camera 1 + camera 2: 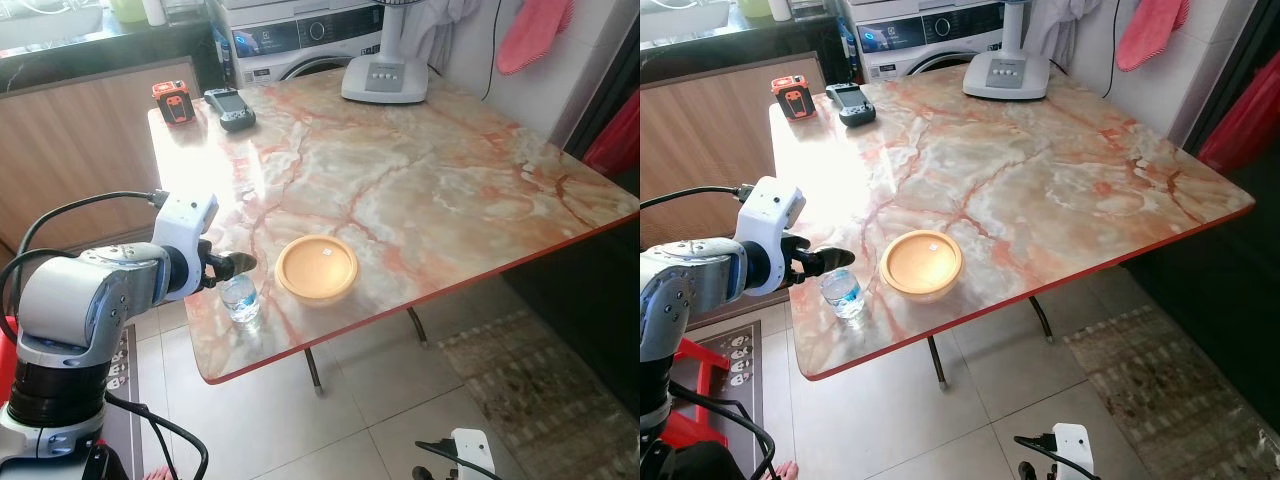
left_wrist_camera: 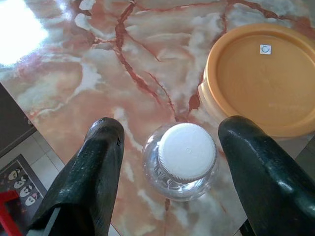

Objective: Restocking fridge

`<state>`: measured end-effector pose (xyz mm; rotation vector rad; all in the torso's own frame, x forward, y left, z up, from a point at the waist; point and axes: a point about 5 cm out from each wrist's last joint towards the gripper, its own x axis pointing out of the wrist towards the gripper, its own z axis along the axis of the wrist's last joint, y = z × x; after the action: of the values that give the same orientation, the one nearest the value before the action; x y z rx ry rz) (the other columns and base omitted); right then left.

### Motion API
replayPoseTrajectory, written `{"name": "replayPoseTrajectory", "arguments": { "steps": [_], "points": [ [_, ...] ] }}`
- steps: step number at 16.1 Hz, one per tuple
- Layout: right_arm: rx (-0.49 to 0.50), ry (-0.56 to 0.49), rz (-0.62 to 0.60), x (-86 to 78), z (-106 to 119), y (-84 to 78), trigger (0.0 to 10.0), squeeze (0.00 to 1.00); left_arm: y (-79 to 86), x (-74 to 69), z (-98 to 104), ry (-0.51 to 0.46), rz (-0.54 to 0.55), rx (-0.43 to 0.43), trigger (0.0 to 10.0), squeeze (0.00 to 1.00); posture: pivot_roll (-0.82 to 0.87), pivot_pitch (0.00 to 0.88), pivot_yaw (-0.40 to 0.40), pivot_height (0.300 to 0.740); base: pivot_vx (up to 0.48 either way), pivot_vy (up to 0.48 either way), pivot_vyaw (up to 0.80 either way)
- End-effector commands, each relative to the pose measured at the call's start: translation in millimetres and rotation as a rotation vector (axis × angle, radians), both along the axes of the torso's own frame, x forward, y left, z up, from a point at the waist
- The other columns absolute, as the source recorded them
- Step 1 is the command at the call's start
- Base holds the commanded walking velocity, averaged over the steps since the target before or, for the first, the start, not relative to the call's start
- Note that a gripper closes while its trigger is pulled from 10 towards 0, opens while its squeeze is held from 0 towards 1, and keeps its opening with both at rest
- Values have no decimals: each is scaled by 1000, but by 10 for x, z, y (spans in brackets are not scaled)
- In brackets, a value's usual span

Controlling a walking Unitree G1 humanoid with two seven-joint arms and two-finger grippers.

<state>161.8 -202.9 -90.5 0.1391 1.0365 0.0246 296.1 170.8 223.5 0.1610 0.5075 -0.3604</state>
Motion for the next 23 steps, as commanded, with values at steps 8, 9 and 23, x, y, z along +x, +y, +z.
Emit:
{"name": "replayPoseTrajectory", "arguments": {
  "steps": [8, 9, 23],
  "points": [
    [6, 16, 4, -36, -16, 4, 10000, 0, 193, 0, 10, -8, 53, 27, 1490, 0, 205, 46, 29, 740, 0, 0, 0],
    [6, 16, 5, -36, -16, 6, 10000, 0, 190, -5, -2, -4, 50, 25, 1529, 0, 203, 48, 29, 740, 0, 0, 0],
    [-31, 34, 95, -55, -19, -16, 10000, 0, 51, -18, -176, 23, 40, -112, 10000, 0, 189, 76, 24, 740, 0, 0, 0]
  ]
}}
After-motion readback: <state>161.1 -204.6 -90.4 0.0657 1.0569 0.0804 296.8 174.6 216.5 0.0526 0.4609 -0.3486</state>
